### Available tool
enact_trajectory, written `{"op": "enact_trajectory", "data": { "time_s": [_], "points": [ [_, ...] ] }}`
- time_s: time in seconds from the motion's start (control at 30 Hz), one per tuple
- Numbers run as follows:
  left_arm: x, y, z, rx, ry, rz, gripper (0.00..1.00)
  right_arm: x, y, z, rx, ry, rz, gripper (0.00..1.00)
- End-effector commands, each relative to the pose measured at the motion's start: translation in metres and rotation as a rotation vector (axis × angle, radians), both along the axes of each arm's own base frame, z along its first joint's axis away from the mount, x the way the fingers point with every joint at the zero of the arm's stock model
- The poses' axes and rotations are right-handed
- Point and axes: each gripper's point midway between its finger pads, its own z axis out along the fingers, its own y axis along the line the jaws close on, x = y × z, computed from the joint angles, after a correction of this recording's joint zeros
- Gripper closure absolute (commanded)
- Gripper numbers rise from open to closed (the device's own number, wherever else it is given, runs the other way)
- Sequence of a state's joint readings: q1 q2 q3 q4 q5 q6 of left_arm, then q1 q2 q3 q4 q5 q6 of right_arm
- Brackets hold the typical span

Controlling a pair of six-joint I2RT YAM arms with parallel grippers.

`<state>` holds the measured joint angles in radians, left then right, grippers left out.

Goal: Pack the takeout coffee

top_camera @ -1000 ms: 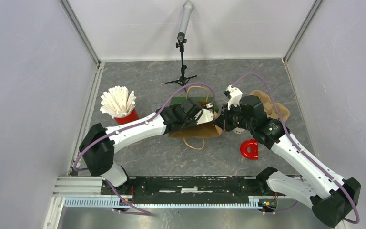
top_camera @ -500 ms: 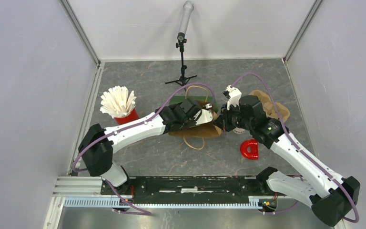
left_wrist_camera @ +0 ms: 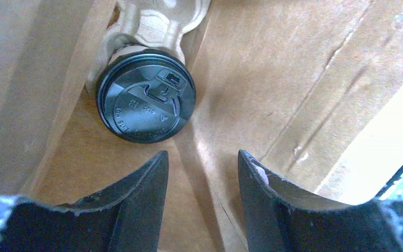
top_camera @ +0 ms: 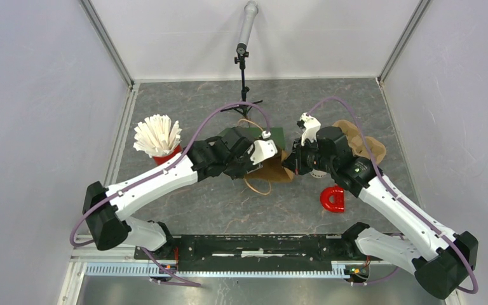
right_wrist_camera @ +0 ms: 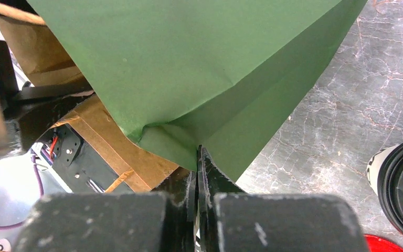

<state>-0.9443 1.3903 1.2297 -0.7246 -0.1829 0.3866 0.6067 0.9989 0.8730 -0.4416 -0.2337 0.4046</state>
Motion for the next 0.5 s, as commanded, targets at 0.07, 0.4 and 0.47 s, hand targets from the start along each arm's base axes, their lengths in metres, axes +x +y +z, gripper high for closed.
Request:
{"op": "enact_trajectory", "data": {
  "time_s": [0.07, 0.4, 0.47],
  "points": [
    [-0.025, -0.007, 0.029, -0.165, 0.086, 0.027, 0.41, 0.007, 0.004, 0.012, 0.041, 0.0, -0.044, 1.0],
    [-0.039, 0.0, 0.065, -0.311, 0.11, 0.11, 0.33, 0.012, 0.001, 0.012, 0.04, 0.03, -0.094, 1.0],
    [-0.043, -0.001, 0.073, -0.343, 0.119, 0.111, 0.31, 0.013, 0.0, 0.013, 0.044, 0.036, -0.104, 1.0]
  ]
}}
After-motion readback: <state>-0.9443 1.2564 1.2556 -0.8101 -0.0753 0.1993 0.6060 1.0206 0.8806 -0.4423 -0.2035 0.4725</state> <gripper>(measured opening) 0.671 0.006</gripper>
